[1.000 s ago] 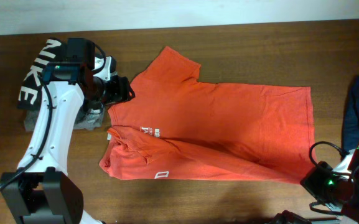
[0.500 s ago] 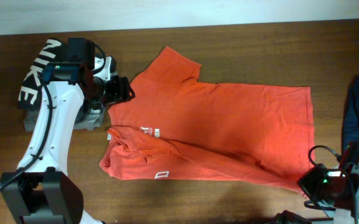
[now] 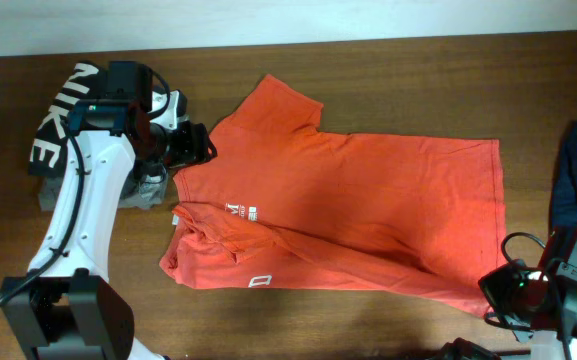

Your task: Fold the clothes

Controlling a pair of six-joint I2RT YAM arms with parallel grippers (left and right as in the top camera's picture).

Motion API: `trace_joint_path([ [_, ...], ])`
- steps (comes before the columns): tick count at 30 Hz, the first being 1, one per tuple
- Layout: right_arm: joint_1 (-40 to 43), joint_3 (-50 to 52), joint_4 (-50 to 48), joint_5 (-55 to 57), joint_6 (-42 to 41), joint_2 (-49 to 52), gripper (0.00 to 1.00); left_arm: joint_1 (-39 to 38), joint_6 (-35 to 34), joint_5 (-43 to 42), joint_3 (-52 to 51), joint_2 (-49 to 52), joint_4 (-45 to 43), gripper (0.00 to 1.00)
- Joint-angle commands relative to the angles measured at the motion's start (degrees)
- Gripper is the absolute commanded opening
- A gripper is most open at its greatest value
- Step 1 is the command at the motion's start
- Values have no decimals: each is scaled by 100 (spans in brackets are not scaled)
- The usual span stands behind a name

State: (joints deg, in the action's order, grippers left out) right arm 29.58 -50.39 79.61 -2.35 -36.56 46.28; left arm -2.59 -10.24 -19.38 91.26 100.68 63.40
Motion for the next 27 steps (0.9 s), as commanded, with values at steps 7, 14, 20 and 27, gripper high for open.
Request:
trace_joint_path([
  [7,9,133,-232,354,-190,745,4,13,96,-83,83,-151,4,72],
  [14,9,367,-1373,332,-293,1491,4,13,98,-83,83,-151,7,72],
  [20,7,367,-2717,328,-293,2553,4,13,96,-83,83,-151,4,72],
  [27,7,367,-3580,350,-269,3510,4,13,98,-81,83,-151,2,72],
])
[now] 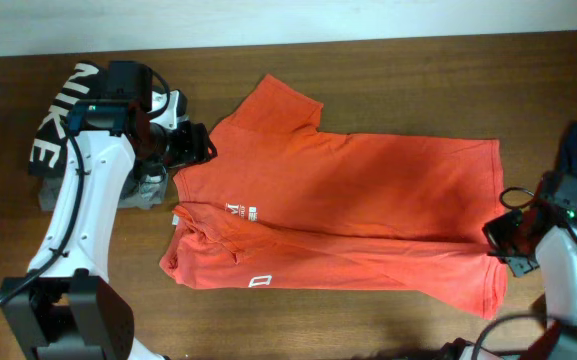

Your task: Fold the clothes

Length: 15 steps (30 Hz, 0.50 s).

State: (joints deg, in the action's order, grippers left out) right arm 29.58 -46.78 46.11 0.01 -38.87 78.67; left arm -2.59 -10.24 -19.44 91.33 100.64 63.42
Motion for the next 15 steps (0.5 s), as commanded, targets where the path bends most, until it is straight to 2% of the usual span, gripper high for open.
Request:
trace_joint_path([
  [1,7,7,-372,109,-39,367,4,13,96,-74,76,-146,0,72],
  [7,7,0,-1220,-297,363,494,4,13,96,-74,76,-146,-31,72],
  [13,7,-4,-1338,-407,417,496,5,13,96,-74,76,-146,-72,73],
  [15,7,-4,-1292,-402,422,496,22,13,96,-74,76,-146,-83,73],
])
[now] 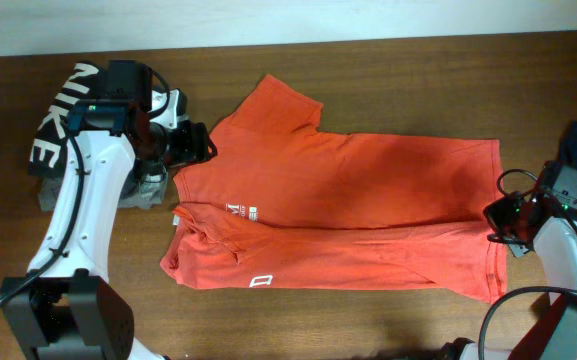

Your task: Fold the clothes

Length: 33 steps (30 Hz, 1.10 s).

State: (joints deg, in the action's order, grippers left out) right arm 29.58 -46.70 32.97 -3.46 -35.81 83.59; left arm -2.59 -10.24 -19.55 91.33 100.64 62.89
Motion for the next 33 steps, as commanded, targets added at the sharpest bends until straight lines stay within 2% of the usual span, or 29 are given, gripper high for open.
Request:
trace_joint_path([
  [1,9,-13,26,-59,197,4,31,13,96,-63,76,-146,-33,73],
  [3,20,-74,20,-59,411,2,37,13,98,-63,76,-146,-33,72],
  [5,17,-227,22,-133,509,2,37,13,101,-63,76,-146,-35,73],
  [6,17,-466,20,-448,949,2,37,-4,372,-111,79,-146,-81,73],
  [9,17,-992,195,-839,1338,4,39,-144,973,-118,153,-146,-186,72],
  [15,7,-2090,562,-844,1445,210,40,-463,1272,120,516,20,-1010,78],
  [17,7,-2393,579,-844,1440,424,41,-520,1314,136,721,293,-1274,78],
  [20,7,-2710,501,-1106,1443,826,51,-601,1340,127,1139,966,-1626,83],
  [22,7,-2806,470,-1478,1440,1156,52,-662,1340,-17,1569,1790,-2114,85],
  [27,7,-2804,743,-1563,1574,1333,52,-706,1333,-63,2109,3053,-3298,87],
  [30,7,-2806,949,-1561,1744,1327,52,-706,1331,-61,2138,3543,-4079,86],
  [33,7,-2806,1128,-1541,1744,1327,52,-710,1279,-26,2138,3836,-4413,85],
])
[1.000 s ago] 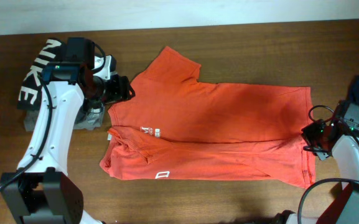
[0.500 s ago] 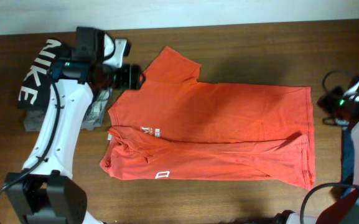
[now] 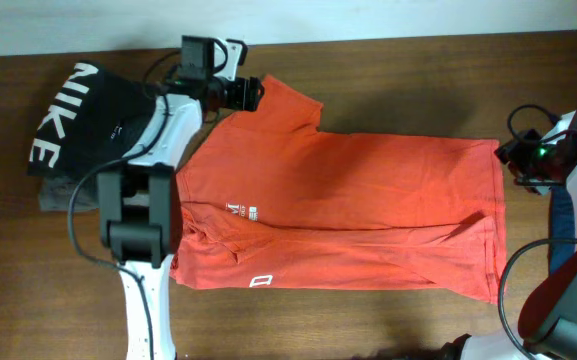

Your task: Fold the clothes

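Note:
An orange T-shirt [image 3: 348,200] lies spread across the wooden table, collar end to the left and hem to the right. Its lower part is doubled over, with a crease running along the middle and a small wrinkle near the right hem. My left gripper [image 3: 251,93] sits at the top edge of the upper sleeve. The left arm crosses the shirt's left edge and hides the collar. My right gripper [image 3: 511,157] is just off the hem's upper right corner. The overhead view does not show how either pair of fingers stands.
A black garment with white NIKE lettering [image 3: 78,115] lies at the far left on a grey one [image 3: 56,195]. A dark blue garment [image 3: 560,215] lies at the right edge, partly under the right arm. The table's back edge [image 3: 368,40] runs close behind the shirt.
My left gripper has moved from the collar at the shirt's left edge up to the top of the upper sleeve. My right gripper has moved from the hem's middle to its upper right corner.
The left gripper stayed at the collar through all earlier moments and now is at the sleeve. The right gripper was at the hem's lower right corner, then higher along the hem each time. The slanted lower right flap has come to lie straighter.

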Controlling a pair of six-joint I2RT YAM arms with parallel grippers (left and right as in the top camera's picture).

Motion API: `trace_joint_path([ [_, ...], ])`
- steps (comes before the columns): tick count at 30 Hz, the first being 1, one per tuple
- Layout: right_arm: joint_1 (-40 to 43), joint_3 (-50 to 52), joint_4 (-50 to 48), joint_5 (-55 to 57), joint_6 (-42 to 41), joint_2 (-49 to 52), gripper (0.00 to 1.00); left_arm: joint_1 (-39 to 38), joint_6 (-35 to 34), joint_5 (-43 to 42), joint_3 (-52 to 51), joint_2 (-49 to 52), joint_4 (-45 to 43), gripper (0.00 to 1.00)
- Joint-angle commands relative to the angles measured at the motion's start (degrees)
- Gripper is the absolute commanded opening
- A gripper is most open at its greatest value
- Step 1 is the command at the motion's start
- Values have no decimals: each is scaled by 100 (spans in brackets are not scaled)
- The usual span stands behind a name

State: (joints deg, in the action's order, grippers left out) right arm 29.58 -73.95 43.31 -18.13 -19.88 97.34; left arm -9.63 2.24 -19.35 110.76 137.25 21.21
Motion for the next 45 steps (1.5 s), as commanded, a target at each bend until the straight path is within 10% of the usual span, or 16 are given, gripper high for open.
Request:
trace_joint_path([
  [1,7,-79,118,-76,149,-48,52,-9,-7,-37,195,256,-280,84],
  [11,7,-79,83,-74,144,-48,51,-46,4,501,195,691,7,58],
  [19,7,-79,-597,-66,146,-44,51,-46,22,564,411,656,754,0],
  [25,7,-79,-1425,-11,155,24,33,-46,20,498,1340,575,1937,0],
  [45,-70,-81,-3163,-85,767,2155,56,-177,20,372,2767,575,3766,0],
])
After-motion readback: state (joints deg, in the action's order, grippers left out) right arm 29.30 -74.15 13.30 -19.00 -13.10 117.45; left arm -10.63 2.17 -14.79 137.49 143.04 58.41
